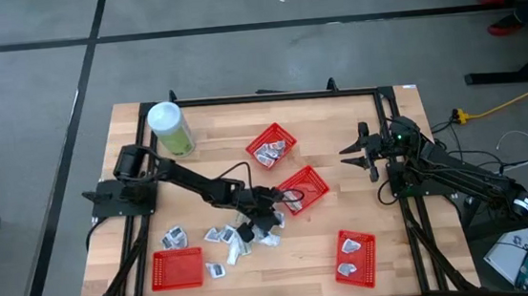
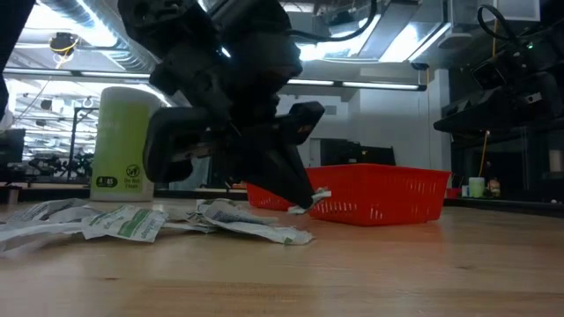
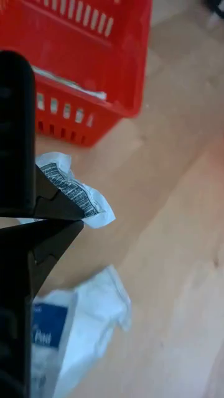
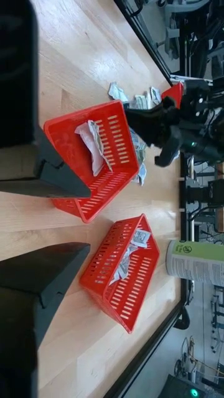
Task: Pick & Place First Aid Supplies
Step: Put the gray towelette pad into the red container
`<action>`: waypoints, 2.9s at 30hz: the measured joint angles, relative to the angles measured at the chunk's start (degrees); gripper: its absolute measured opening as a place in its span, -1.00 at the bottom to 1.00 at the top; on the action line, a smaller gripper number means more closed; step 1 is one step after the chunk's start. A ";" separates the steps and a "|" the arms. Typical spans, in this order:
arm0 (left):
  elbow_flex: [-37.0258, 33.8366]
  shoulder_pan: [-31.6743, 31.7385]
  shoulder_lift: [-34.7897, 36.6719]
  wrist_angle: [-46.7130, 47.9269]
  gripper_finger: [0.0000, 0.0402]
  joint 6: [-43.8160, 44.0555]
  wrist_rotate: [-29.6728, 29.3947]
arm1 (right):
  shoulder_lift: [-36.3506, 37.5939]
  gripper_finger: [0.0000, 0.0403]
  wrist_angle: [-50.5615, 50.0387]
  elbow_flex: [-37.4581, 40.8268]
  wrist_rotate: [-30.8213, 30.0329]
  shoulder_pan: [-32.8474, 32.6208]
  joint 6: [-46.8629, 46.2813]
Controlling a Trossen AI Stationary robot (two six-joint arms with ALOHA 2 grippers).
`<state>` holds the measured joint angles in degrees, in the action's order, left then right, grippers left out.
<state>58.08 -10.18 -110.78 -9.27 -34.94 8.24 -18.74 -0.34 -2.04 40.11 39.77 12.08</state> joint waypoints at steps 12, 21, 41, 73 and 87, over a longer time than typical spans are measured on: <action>0.00 1.60 0.29 1.85 -0.78 -0.26 0.34 | 0.00 -0.37 0.00 0.00 -0.01 0.02 0.02; -0.12 6.04 3.29 7.32 -0.29 5.12 0.46 | 0.00 -0.37 0.00 0.00 -0.01 0.02 0.00; -2.75 12.16 7.30 10.97 -0.24 17.20 3.46 | 0.00 -0.37 0.00 0.00 -0.01 0.02 0.00; -2.75 17.73 10.86 15.34 -0.28 15.38 3.58 | 0.00 -0.37 0.00 0.00 -0.01 0.00 0.00; -2.75 13.56 10.86 13.28 -0.33 20.95 5.01 | 0.00 -0.37 0.00 0.00 -0.01 0.00 0.00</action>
<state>55.33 3.38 -99.92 4.00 -14.00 13.25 -18.74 -0.34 -2.04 40.10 39.77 12.08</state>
